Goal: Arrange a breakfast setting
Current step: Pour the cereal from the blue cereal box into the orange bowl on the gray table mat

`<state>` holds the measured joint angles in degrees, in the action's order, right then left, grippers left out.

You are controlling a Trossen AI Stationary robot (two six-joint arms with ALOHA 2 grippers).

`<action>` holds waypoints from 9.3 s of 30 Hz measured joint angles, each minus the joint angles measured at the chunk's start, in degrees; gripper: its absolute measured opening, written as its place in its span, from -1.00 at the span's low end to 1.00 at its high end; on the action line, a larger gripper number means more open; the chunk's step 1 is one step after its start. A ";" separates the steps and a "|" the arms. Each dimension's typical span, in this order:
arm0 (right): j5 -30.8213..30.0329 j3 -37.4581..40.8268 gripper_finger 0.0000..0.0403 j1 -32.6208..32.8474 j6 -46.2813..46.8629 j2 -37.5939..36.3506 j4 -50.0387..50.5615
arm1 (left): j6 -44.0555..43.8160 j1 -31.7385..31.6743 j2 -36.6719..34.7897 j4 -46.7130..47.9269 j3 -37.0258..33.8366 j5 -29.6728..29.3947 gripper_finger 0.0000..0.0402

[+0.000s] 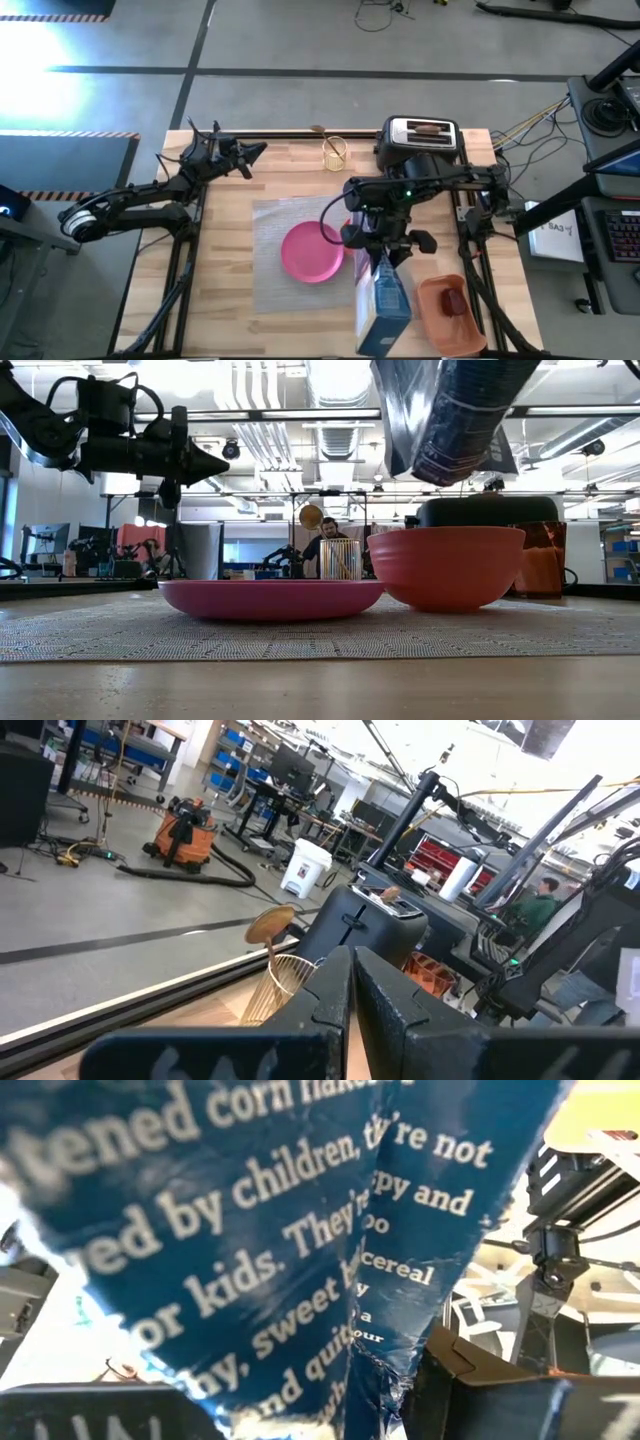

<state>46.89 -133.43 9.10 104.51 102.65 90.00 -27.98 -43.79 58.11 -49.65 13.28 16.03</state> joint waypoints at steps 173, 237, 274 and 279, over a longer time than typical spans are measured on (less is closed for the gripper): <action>9.44 8.79 -0.48 -8.24 -5.12 -3.96 0.07 | 1.78 -0.03 0.07 -0.44 -0.01 -0.04 -1.00; 2.10 15.63 -0.48 -8.63 -20.94 -7.08 -0.02 | 2.00 -0.02 0.26 -0.44 -0.02 -0.46 -1.00; -9.06 16.37 -0.48 0.11 -17.41 -10.56 0.07 | 1.99 -0.04 0.26 -0.48 -0.02 -0.48 -1.00; -14.34 16.37 -0.48 3.21 -18.42 -10.64 0.07 | 1.99 -0.03 0.26 -0.50 -0.02 -0.48 -1.00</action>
<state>32.55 -117.05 12.31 86.09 92.01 90.06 -25.99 -43.82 58.37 -50.15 13.26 15.55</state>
